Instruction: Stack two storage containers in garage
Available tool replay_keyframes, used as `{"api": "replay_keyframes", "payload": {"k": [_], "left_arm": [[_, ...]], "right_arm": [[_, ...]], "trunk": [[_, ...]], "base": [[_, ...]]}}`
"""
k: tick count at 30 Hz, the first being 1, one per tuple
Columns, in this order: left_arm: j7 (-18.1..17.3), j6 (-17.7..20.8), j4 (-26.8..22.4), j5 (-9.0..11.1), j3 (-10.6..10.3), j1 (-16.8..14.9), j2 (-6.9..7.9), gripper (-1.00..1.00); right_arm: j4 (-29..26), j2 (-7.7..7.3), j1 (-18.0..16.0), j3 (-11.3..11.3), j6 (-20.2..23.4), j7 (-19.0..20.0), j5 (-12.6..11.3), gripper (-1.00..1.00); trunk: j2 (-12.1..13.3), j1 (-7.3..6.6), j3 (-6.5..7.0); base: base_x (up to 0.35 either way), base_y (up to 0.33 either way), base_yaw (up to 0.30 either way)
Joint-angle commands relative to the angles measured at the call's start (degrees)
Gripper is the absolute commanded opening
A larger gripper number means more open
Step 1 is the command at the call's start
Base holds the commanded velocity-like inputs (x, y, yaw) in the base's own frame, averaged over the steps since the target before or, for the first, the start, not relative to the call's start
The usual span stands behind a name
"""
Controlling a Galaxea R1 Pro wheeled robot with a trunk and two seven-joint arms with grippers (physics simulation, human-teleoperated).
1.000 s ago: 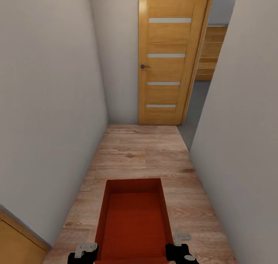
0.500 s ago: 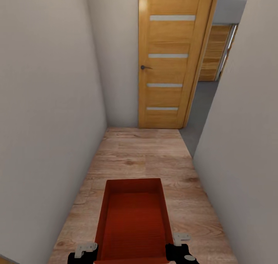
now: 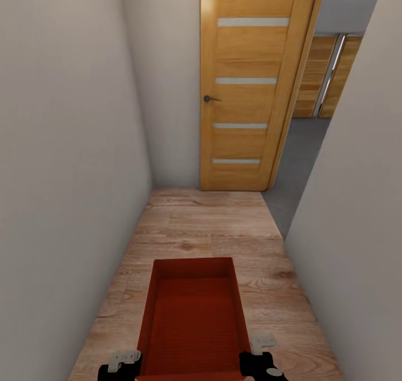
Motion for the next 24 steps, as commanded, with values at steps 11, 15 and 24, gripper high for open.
{"api": "replay_keyframes", "payload": {"k": [11,15,24], "left_arm": [[0.0,-0.2,0.1,0.1,0.4,0.0,-0.02,-1.0],[0.1,-0.2,0.1,0.2,0.4,0.0,-0.02,-1.0],[0.1,-0.2,0.1,0.2,0.4,0.0,-0.03,-1.0]], "right_arm": [[0.0,0.0,-0.1,-0.3,-0.2,-0.3,0.1,-1.0],[0.0,0.0,-0.1,-0.3,-0.2,-0.3,0.1,-1.0],[0.0,0.0,-0.1,-0.3,-0.2,-0.3,0.1,-1.0]], "trunk": [[0.0,0.03,-0.05],[0.0,0.03,-0.05],[0.0,0.03,-0.05]], "base": [[0.346,0.0,0.0],[0.346,0.0,0.0],[0.346,0.0,0.0]]}}
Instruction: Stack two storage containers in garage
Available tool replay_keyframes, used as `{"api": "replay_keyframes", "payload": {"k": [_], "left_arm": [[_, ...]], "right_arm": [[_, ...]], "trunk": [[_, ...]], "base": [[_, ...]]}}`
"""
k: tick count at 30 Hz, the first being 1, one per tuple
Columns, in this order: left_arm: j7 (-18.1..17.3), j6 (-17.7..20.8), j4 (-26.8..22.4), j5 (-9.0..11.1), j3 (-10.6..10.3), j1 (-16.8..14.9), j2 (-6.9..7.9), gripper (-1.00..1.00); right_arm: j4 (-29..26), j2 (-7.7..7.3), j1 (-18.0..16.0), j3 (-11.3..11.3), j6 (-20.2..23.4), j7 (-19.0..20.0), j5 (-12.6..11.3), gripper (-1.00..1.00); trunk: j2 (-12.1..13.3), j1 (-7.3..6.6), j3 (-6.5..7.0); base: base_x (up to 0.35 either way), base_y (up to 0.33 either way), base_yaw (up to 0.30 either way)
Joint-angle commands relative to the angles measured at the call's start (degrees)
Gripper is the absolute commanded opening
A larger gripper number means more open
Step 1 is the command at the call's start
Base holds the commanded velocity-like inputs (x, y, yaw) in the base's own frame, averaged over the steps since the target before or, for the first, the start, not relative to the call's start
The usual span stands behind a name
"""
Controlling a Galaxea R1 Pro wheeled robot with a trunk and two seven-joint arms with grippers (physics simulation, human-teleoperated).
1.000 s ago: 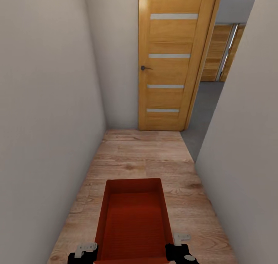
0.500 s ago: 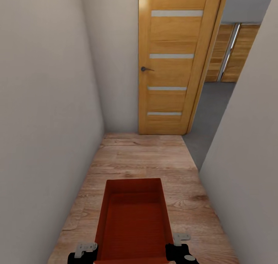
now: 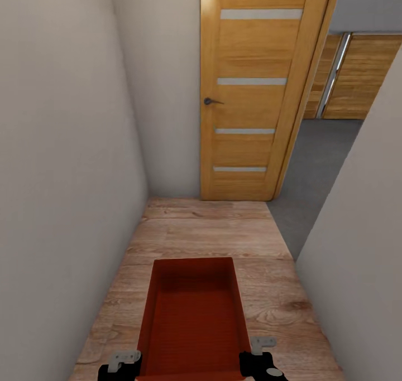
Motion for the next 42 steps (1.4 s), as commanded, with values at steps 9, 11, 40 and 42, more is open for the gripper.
{"api": "replay_keyframes", "payload": {"k": [9,11,40,42], "left_arm": [[0.1,-0.2,0.1,0.2,0.5,0.0,0.01,-1.0],[0.0,-0.2,0.1,0.2,0.5,0.0,0.01,-1.0],[0.1,-0.2,0.1,0.1,0.5,0.0,0.0,-1.0],[0.1,-0.2,0.1,0.1,0.5,0.0,0.02,-1.0]], "right_arm": [[0.0,0.01,-0.1,-0.3,-0.2,-0.4,0.1,-1.0],[0.0,0.01,-0.1,-0.3,-0.2,-0.3,0.1,-1.0],[0.0,0.01,-0.1,-0.3,-0.2,-0.4,0.1,-1.0],[0.0,0.01,-0.1,-0.3,-0.2,-0.3,0.1,-1.0]], "trunk": [[0.0,0.03,-0.05],[0.0,0.03,-0.05],[0.0,0.03,-0.05],[0.0,0.03,-0.05]], "base": [[0.346,0.0,0.0],[0.346,0.0,0.0],[0.133,0.0,-0.042],[0.0,0.002,-0.04]]}}
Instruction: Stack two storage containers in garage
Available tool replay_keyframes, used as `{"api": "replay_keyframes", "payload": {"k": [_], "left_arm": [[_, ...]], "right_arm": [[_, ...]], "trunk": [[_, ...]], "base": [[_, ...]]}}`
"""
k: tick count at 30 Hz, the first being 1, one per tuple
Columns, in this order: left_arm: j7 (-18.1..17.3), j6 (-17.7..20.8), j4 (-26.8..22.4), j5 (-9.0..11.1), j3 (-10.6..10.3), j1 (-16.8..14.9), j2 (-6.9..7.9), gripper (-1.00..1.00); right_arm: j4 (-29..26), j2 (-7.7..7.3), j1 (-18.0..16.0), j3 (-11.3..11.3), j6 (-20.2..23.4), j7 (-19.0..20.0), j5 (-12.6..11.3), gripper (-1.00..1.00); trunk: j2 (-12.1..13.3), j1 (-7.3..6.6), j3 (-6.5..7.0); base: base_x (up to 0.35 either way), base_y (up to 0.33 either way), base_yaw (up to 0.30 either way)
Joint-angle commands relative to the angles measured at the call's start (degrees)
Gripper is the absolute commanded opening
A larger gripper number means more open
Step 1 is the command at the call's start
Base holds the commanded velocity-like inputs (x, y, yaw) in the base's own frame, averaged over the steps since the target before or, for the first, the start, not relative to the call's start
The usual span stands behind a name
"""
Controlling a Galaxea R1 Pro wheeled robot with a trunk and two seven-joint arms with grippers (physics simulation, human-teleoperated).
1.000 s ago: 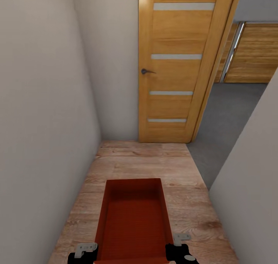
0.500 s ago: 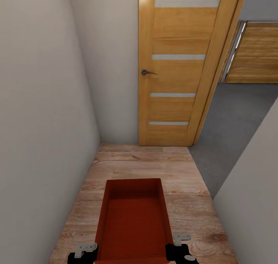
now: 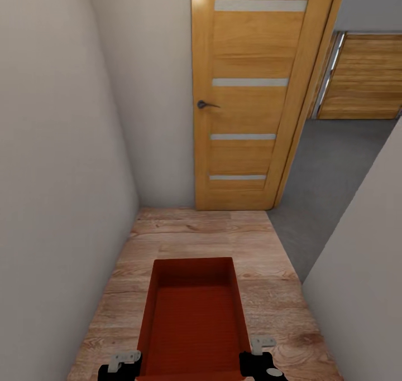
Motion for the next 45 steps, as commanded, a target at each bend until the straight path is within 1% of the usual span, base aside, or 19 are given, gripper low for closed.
{"api": "replay_keyframes", "payload": {"k": [1,10,17,24,35,39,45], "left_arm": [[0.1,-0.2,0.1,0.2,0.4,0.0,0.0,-1.0],[0.0,-0.2,0.1,0.1,0.4,0.0,-0.01,-1.0],[0.0,-0.2,0.1,0.1,0.4,0.0,-0.01,-1.0],[0.0,-0.2,0.1,0.1,0.4,0.0,-0.01,-1.0],[0.0,-0.2,0.1,0.1,0.4,0.0,-0.01,-1.0],[0.0,-0.2,0.1,0.1,0.4,0.0,-0.01,-1.0],[0.0,-0.2,0.1,0.1,0.4,0.0,-0.01,-1.0]], "right_arm": [[0.0,0.01,-0.1,-0.3,-0.2,-0.4,0.1,-1.0],[0.0,0.01,-0.1,-0.3,-0.2,-0.4,0.1,-1.0],[0.0,0.01,-0.1,-0.3,-0.2,-0.4,0.1,-1.0],[0.0,0.01,-0.1,-0.3,-0.2,-0.4,0.1,-1.0],[0.0,0.01,-0.1,-0.3,-0.2,-0.4,0.1,-1.0],[0.0,0.01,-0.1,-0.3,-0.2,-0.4,0.1,-1.0],[0.0,0.01,-0.1,-0.3,-0.2,-0.4,0.1,-1.0]], "trunk": [[0.0,-0.01,-0.04],[0.0,-0.01,-0.04],[0.0,-0.01,-0.04],[0.0,-0.01,-0.04],[0.0,-0.01,-0.04],[0.0,-0.01,-0.04],[0.0,-0.01,-0.04]], "base": [[0.005,0.017,-0.025],[0.102,0.109,-0.006],[0.019,0.07,0.0],[0.008,0.168,0.0],[0.011,0.036,-0.002],[0.003,0.006,-0.112],[0.0,0.001,-0.246]]}}
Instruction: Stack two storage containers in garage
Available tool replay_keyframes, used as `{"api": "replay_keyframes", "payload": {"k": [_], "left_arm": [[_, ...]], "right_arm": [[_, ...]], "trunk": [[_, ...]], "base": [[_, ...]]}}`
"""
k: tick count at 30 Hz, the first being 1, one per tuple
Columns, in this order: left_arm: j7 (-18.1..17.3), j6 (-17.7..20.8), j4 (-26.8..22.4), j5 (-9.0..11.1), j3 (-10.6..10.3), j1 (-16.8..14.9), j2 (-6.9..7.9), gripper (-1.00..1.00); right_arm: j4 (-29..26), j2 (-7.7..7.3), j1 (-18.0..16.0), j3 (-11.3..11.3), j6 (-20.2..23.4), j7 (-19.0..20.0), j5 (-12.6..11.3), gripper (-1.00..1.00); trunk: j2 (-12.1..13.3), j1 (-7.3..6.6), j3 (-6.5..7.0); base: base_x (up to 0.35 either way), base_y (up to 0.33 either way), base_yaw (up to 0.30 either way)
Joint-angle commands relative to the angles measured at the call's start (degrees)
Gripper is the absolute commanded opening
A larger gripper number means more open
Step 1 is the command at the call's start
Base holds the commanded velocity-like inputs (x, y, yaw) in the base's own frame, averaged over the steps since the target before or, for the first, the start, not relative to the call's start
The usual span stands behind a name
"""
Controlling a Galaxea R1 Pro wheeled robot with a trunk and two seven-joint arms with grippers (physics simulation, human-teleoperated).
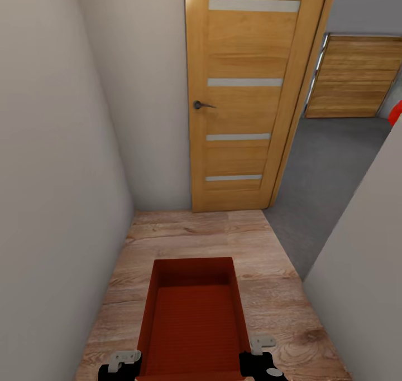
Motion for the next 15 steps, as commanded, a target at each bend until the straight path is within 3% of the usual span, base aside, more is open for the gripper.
{"api": "replay_keyframes", "payload": {"k": [1,10,15], "left_arm": [[0.0,-0.2,0.0,0.1,0.4,0.0,0.01,-1.0],[0.0,-0.2,0.0,0.2,0.4,0.0,0.01,-1.0],[0.0,-0.2,0.0,0.1,0.4,0.0,0.01,-1.0]], "right_arm": [[0.0,0.01,-0.1,-0.3,-0.2,-0.4,0.1,-1.0],[0.0,0.01,-0.1,-0.3,-0.2,-0.3,0.1,-1.0],[0.0,0.01,-0.1,-0.3,-0.2,-0.3,0.1,-1.0]], "trunk": [[0.0,-0.01,-0.04],[0.0,-0.01,-0.04],[0.0,-0.01,-0.04]], "base": [[0.0,0.0,-0.262],[0.0,0.0,-0.238],[0.036,0.005,-0.039]]}}
